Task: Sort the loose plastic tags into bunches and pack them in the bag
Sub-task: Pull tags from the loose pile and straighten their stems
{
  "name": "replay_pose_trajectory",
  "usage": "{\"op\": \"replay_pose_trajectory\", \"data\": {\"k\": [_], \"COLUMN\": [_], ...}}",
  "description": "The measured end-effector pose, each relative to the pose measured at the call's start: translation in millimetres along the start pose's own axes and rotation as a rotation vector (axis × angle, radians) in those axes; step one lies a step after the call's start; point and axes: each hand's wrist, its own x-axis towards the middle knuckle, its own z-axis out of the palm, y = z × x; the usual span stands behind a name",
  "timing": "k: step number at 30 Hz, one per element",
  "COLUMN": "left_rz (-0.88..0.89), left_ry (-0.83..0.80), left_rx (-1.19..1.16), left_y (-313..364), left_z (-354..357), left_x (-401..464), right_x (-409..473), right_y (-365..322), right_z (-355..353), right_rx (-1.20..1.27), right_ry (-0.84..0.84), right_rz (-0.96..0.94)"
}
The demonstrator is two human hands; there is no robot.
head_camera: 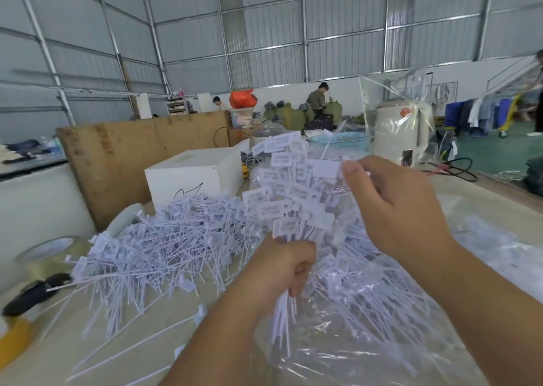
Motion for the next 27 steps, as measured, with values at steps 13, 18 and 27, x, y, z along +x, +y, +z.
{"op": "replay_pose_trajectory", "data": {"k": [13, 18, 27], "left_rz": [0.146, 0.244, 0.327], "left_ry": [-0.068, -0.199, -0.054], "left_rx": [0.417, 0.44, 0.18], "left_y": [2, -10, -3], "left_z": [5, 23, 24], "left_x": [-6, -8, -17], "right_x": [16, 17, 12], "right_y": [-7, -24, -23], "right_z": [-17, -8, -7], "right_rx": [0.465, 0.399, 0.391], "right_ry": [-0.127, -0.247, -0.098], "right_rz": [0.064, 0.074, -0.029]}}
